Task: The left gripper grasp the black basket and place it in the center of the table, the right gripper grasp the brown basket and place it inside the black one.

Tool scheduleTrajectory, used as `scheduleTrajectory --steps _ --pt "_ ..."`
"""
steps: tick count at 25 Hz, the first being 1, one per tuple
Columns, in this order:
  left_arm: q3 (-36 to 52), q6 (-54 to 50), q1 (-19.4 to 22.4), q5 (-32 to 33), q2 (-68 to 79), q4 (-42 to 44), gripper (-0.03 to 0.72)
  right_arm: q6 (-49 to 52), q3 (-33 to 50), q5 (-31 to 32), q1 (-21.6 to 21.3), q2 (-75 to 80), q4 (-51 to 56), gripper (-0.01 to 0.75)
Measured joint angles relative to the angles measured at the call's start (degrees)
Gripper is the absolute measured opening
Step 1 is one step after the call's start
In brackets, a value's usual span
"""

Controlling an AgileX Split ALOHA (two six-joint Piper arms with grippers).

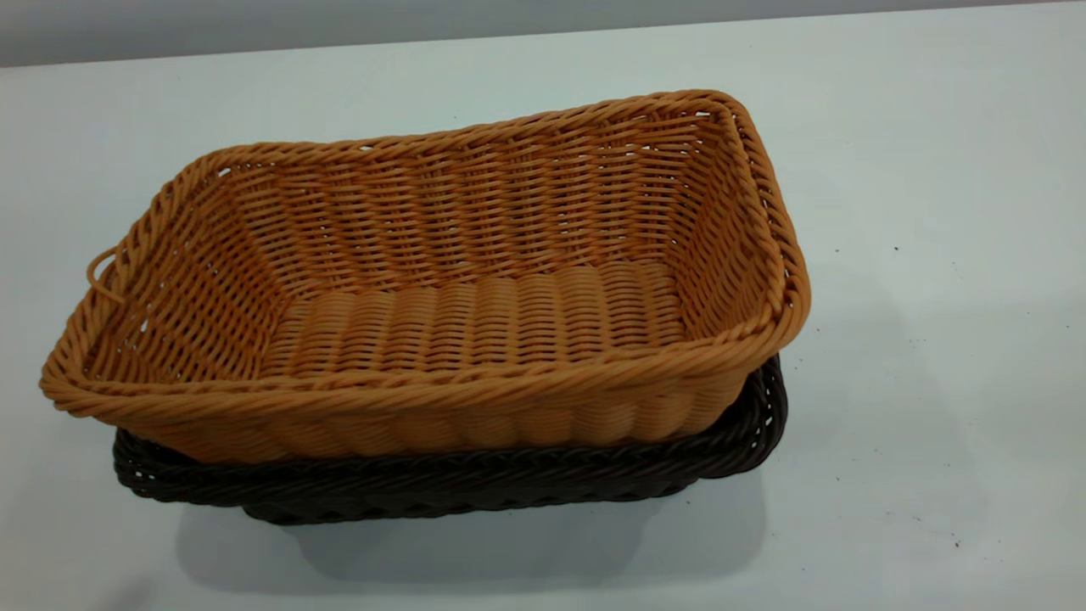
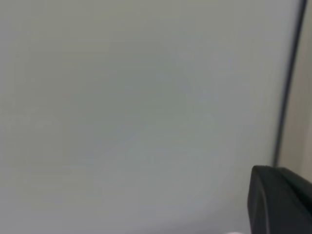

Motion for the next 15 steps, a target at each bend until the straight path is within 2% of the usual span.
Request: scheduleTrajectory --steps 2,5,11,15 --pt "0.13 0.0 0.0 0.69 -0.11 4.99 -0.001 -0.06 0.0 0.0 0.0 0.0 0.0 0.0" --pt "0.13 -0.74 0.0 5.74 -0.11 16.06 -0.001 -0.06 0.0 0.0 0.0 0.0 0.0 0.0" --pt "-0.62 -14.56 0.0 26.91 -0.11 44.14 -0.001 -0.06 0.0 0.02 0.0 0.0 0.0 0.0" --pt "-0.62 -32.7 0.0 41.63 -0.11 58.61 -0.001 0.01 0.0 0.02 0.0 0.0 0.0 0.0"
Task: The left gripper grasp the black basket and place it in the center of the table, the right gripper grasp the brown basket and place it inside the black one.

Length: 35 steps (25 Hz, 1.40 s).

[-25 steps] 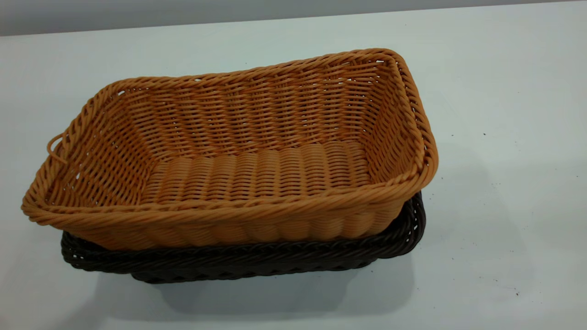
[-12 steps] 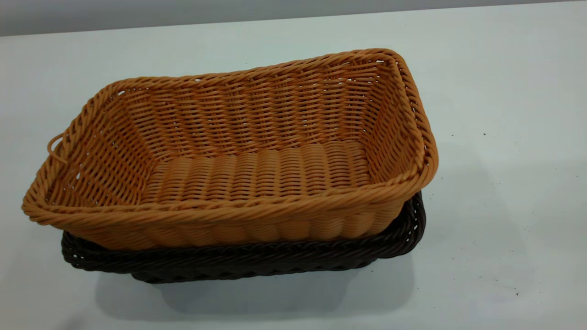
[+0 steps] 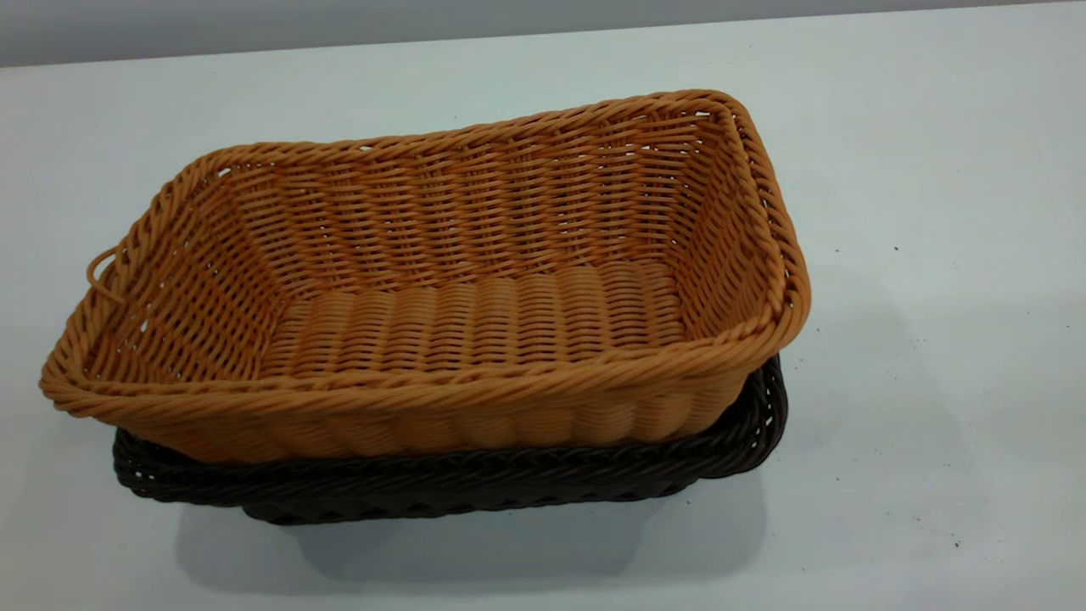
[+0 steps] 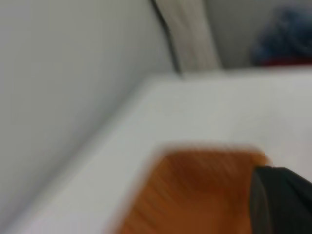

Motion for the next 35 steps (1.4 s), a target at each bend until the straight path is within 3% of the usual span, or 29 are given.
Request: scheduleTrajectory --steps 6,10,15,35 --pt "0.0 -25.84 0.0 18.84 0.0 16.13 -0.001 0.03 0.0 0.0 0.0 0.0 0.0 0.0" --pt "0.0 -37.48 0.0 24.36 0.0 22.54 -0.001 -0.02 0.0 0.0 0.0 0.0 0.0 0.0" --pt "0.13 -43.98 0.0 25.54 0.0 26.23 -0.001 -0.08 0.0 0.04 0.0 0.0 0.0 0.0" --pt "2.83 -44.3 0.0 24.07 -19.16 26.3 -0.001 -0.02 0.0 0.04 0.0 0.0 0.0 0.0"
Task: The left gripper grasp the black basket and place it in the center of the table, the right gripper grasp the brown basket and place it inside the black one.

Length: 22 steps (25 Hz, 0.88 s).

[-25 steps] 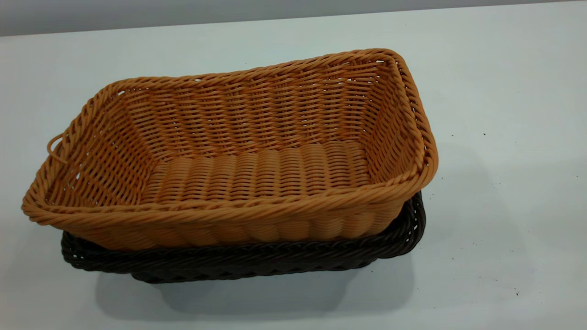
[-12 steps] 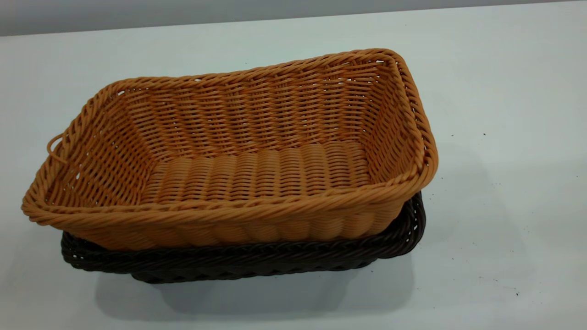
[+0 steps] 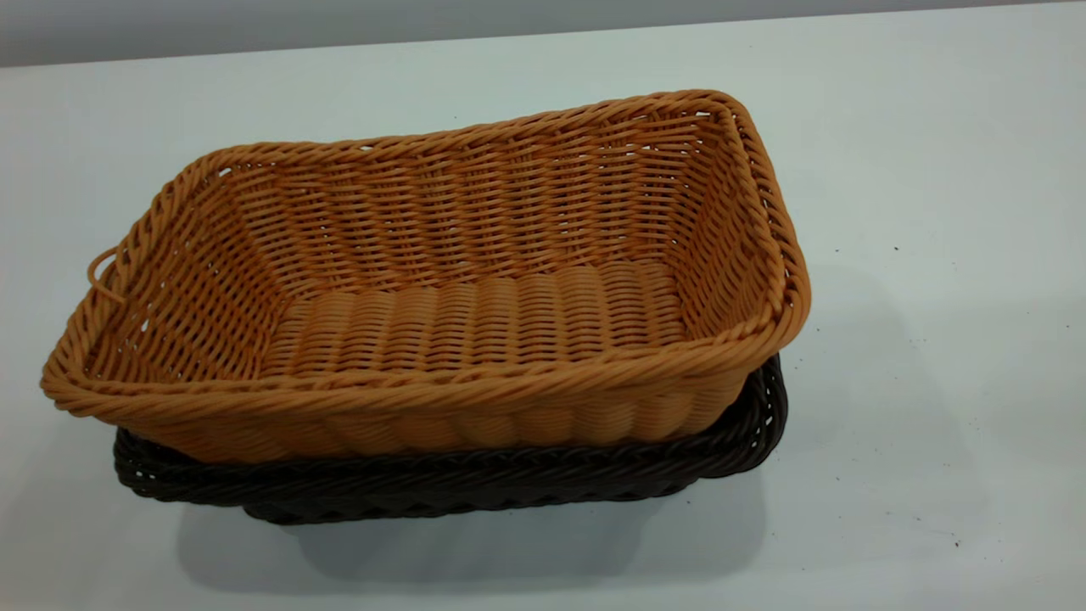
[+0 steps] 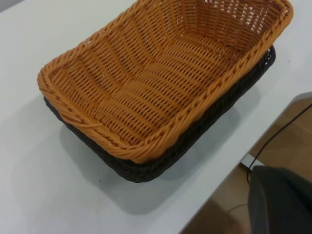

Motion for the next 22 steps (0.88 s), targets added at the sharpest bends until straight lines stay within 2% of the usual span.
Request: scheduleTrajectory --steps 8,14,18,22 --pt "0.0 0.11 0.0 -0.22 0.06 0.16 -0.001 -0.05 0.0 0.07 -0.2 0.0 0.0 0.0" --pt "0.0 0.17 0.14 -0.33 0.14 0.16 -0.001 -0.05 0.0 0.07 -7.07 0.0 0.12 0.0" --pt "0.0 0.17 3.64 -0.33 0.14 0.16 -0.001 0.0 0.0 0.07 -12.74 0.0 0.12 0.0" --pt "0.0 0.17 10.35 -0.33 0.14 0.16 -0.001 0.0 0.0 0.07 -14.15 0.0 0.22 0.0"
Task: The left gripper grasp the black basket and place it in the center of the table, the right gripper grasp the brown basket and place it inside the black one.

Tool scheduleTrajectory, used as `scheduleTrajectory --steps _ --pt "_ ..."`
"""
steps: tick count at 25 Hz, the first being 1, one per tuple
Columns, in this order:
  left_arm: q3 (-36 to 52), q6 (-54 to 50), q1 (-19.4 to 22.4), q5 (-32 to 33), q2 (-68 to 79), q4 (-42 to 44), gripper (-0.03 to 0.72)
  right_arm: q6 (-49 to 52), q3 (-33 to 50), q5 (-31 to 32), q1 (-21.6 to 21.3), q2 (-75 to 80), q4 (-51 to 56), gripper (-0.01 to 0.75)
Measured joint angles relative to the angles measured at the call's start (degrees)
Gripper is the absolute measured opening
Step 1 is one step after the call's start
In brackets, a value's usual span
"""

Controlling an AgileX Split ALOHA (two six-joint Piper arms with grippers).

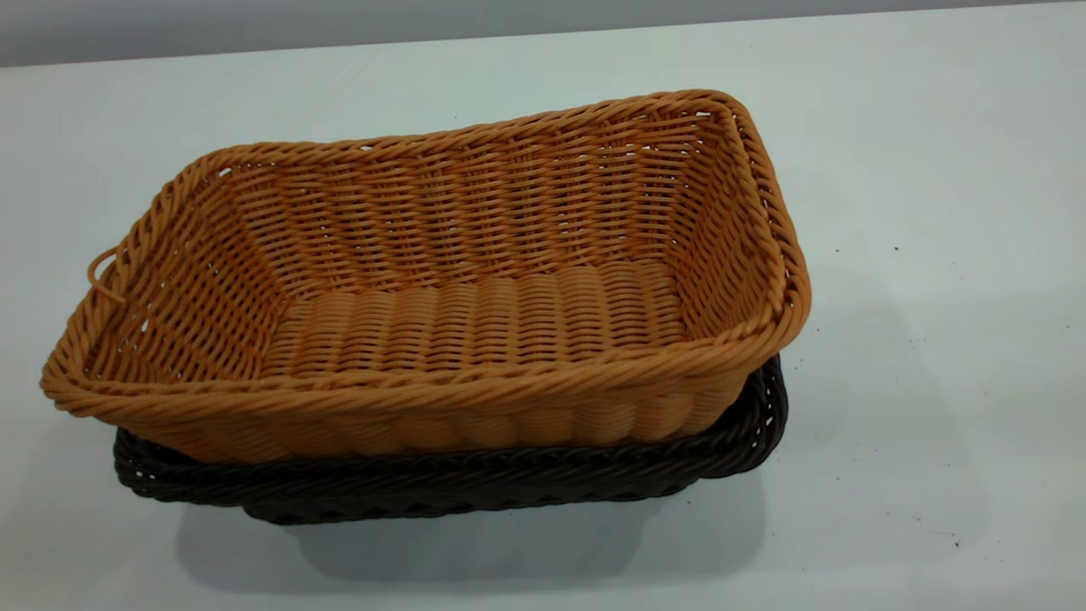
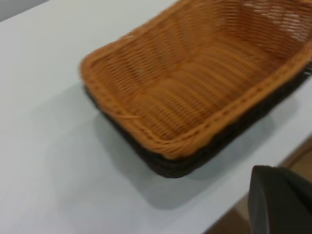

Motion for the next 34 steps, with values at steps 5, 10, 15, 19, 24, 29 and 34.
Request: scheduleTrajectory --steps 5,10,15,19,24,29,34 --pt "0.0 0.0 10.71 0.0 0.0 0.0 -0.001 -0.05 0.0 0.0 0.12 0.0 -0.06 0.0" --pt "0.0 0.0 20.38 0.0 0.0 0.0 -0.001 -0.05 0.0 0.0 0.14 0.0 -0.06 0.0" --pt "0.0 0.0 22.32 0.0 0.0 0.0 -0.001 -0.05 0.0 0.0 0.14 0.0 -0.06 0.0" --pt "0.0 0.0 21.07 0.0 0.0 0.0 -0.001 0.01 0.0 0.0 0.18 0.0 -0.06 0.0" --pt "0.0 0.0 20.86 0.0 0.0 0.0 -0.001 0.01 0.0 0.0 0.18 0.0 -0.06 0.0" --pt "0.0 0.0 20.86 0.0 0.0 0.0 -0.001 0.01 0.0 0.0 0.18 0.0 -0.06 0.0" --pt "0.0 0.0 20.86 0.0 0.0 0.0 -0.001 -0.05 0.0 0.0 0.18 0.0 -0.06 0.0"
